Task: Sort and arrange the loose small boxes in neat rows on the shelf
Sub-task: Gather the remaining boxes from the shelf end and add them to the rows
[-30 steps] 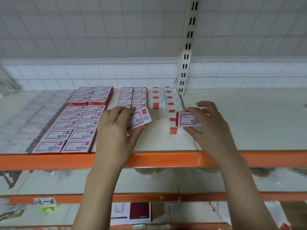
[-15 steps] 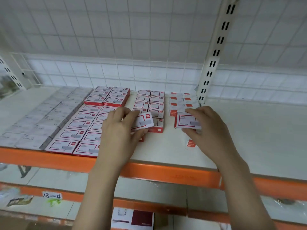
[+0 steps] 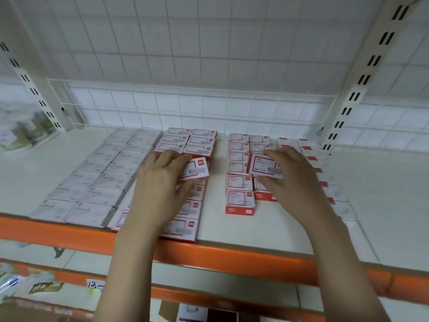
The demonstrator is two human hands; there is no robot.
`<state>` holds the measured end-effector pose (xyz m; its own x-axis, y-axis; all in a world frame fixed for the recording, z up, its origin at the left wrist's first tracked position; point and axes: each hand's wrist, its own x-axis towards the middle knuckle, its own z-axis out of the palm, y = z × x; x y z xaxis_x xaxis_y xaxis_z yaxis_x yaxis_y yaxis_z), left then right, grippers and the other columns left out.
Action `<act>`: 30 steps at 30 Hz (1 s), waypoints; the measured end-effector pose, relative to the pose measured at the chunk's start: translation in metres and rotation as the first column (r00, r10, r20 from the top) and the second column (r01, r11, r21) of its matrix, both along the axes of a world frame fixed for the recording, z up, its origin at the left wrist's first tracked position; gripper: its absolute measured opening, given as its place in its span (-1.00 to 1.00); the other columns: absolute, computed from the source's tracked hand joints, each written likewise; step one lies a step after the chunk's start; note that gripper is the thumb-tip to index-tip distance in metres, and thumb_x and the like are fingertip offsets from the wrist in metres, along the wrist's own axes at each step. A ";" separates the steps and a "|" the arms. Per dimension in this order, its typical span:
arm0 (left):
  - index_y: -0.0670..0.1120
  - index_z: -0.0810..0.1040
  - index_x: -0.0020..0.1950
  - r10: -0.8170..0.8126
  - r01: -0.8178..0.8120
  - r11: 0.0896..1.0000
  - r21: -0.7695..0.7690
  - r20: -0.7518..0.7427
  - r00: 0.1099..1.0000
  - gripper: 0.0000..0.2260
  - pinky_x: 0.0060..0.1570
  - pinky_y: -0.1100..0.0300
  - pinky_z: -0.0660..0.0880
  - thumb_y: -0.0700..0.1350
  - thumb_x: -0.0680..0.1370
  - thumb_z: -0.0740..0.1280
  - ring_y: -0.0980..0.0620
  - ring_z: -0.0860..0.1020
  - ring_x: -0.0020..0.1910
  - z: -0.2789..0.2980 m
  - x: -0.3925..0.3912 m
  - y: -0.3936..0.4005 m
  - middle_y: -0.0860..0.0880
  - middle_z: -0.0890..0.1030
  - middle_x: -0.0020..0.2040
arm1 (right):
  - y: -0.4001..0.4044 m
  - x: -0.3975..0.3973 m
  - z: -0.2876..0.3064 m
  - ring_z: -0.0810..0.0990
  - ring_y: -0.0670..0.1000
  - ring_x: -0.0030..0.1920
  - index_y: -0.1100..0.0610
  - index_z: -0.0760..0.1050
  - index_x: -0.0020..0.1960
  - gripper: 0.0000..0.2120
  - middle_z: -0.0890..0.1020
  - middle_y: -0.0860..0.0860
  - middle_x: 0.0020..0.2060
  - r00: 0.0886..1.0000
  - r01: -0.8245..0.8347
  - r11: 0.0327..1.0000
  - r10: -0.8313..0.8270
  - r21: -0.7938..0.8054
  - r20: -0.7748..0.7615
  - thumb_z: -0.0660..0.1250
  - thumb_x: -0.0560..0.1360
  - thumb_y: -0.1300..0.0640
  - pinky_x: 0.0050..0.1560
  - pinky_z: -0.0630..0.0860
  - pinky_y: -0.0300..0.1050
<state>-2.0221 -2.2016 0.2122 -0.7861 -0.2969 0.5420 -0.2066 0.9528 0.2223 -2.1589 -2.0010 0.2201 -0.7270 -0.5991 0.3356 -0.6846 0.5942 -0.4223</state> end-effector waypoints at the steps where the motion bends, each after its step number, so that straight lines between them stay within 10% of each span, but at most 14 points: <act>1: -0.13 0.58 0.15 0.009 -0.009 1.000 -0.004 0.004 1.000 -0.57 -0.09 -0.07 0.48 0.06 0.37 0.26 -0.22 0.49 -0.07 0.001 0.005 -0.013 -0.10 0.59 -0.01 | -0.012 0.005 0.001 0.36 -0.04 0.27 0.04 0.32 0.38 -0.51 0.40 -0.06 0.26 1.000 -0.002 1.000 0.001 0.006 0.013 0.35 0.48 0.04 0.22 0.30 -0.18; 6: -0.10 0.58 0.13 0.023 -0.023 0.999 -0.025 0.027 0.999 -0.58 -0.10 -0.06 0.47 0.09 0.37 0.29 -0.20 0.47 -0.06 0.004 0.029 -0.075 -0.06 0.59 -0.02 | -0.067 0.031 0.000 0.31 -0.04 0.28 0.02 0.33 0.35 -0.53 0.45 -0.04 0.24 1.000 0.020 1.000 -0.020 -0.002 -0.012 0.36 0.47 0.04 0.25 0.05 -0.35; 30: 0.10 0.49 0.29 -0.152 0.143 0.988 0.051 0.322 0.934 -0.63 0.22 0.03 0.26 0.16 0.51 0.26 -0.04 0.33 0.27 -0.019 -0.020 -0.115 0.03 0.42 0.29 | -0.094 0.081 -0.010 0.45 0.03 0.13 0.06 0.46 0.26 -0.58 0.54 0.01 0.08 0.993 0.119 0.991 -0.119 0.052 -0.017 0.40 0.42 0.12 0.07 0.33 -0.20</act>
<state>-2.0419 -2.3162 0.1931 -0.9539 -0.1748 0.2441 -0.1290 0.9728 0.1926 -2.0777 -2.0947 0.2098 -0.7898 -0.5258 0.3159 -0.6131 0.6931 -0.3791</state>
